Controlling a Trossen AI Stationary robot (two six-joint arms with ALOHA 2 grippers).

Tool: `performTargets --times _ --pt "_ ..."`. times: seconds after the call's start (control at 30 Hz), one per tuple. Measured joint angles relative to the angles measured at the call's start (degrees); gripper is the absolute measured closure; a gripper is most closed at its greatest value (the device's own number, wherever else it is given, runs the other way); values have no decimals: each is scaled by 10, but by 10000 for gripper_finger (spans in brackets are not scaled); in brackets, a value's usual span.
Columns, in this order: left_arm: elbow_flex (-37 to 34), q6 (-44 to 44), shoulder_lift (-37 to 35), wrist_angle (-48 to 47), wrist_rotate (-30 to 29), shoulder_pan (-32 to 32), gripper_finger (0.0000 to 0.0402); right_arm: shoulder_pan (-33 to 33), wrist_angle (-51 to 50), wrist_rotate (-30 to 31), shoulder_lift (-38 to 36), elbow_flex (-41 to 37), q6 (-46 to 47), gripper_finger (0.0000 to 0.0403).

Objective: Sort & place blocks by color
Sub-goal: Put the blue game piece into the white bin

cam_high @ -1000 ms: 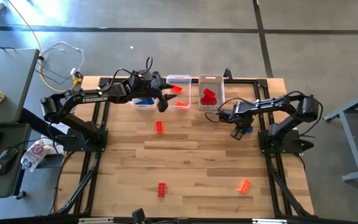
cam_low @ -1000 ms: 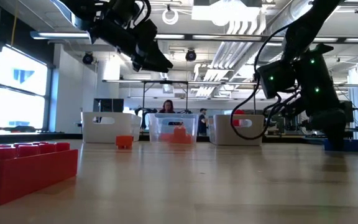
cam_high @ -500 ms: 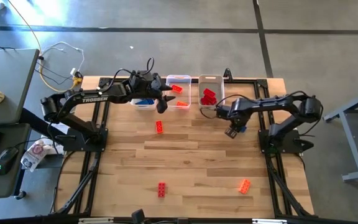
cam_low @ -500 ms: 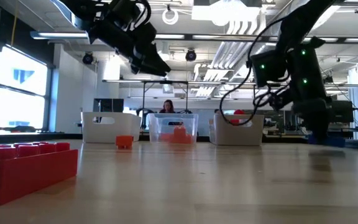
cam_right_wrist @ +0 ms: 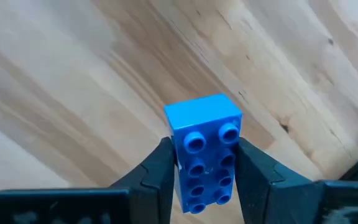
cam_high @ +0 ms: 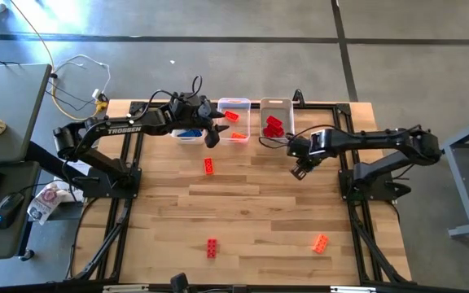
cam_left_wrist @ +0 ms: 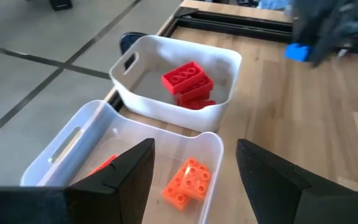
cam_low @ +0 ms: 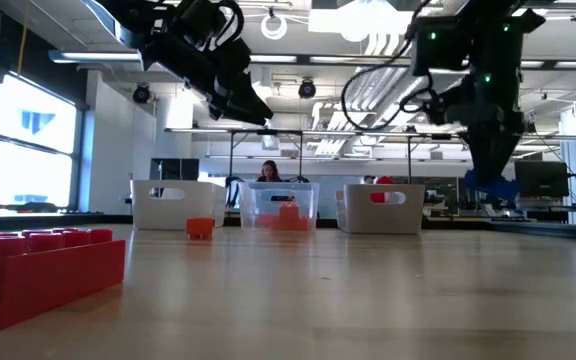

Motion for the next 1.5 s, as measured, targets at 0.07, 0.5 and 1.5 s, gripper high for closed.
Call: performTargets --times 0.07,0.5,1.5 --pt "0 0 0 0 -18 0 190 15 0 10 -9 9 11 299" --pt "0 7 0 0 1 3 190 83 78 51 -16 82 -3 299" --pt "0 21 0 6 64 -130 190 93 402 -16 -16 86 -218 299"
